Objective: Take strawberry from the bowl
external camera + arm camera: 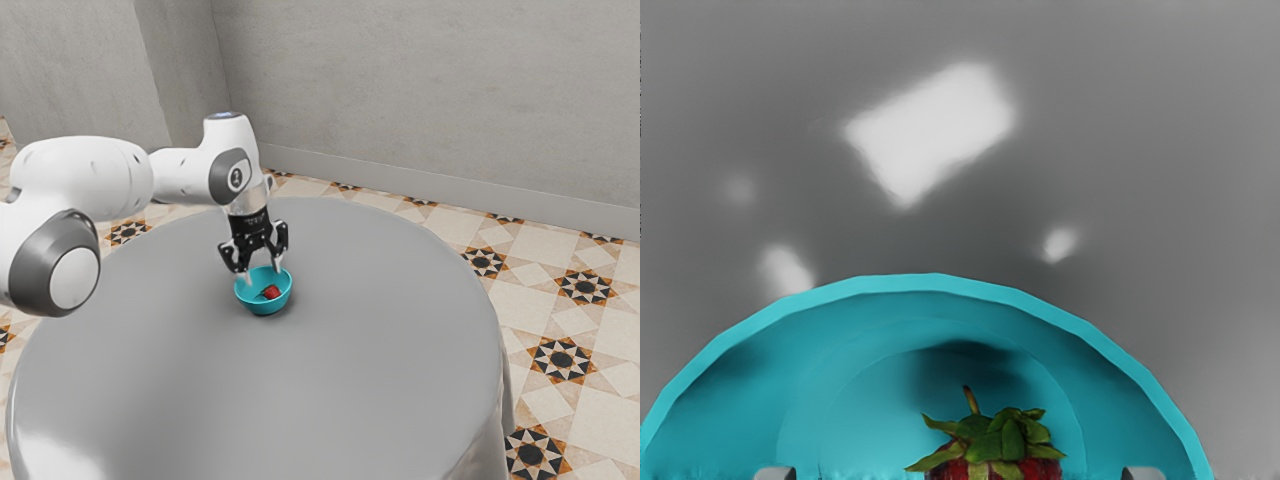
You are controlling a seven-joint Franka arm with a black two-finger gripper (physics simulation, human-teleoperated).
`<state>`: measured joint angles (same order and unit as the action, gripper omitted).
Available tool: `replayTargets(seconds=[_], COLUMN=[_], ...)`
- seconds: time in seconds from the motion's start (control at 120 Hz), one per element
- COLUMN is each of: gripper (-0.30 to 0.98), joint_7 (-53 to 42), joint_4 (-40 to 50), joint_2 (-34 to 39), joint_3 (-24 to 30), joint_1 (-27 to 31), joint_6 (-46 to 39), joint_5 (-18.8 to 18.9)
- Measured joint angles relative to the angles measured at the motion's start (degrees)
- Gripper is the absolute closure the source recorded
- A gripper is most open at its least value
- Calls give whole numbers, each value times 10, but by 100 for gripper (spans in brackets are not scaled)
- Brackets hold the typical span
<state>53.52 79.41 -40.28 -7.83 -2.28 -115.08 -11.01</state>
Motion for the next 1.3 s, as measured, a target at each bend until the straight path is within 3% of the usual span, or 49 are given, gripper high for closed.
replayTargets(seconds=[0.942,1.3], gripper=[37,51], joint_7=[47,50], joint_4=[27,27], joint_2=[-18,-18], joint_3=[3,3], joint_1=[1,2], joint_6=[-46,-47], joint_5=[-53,-60])
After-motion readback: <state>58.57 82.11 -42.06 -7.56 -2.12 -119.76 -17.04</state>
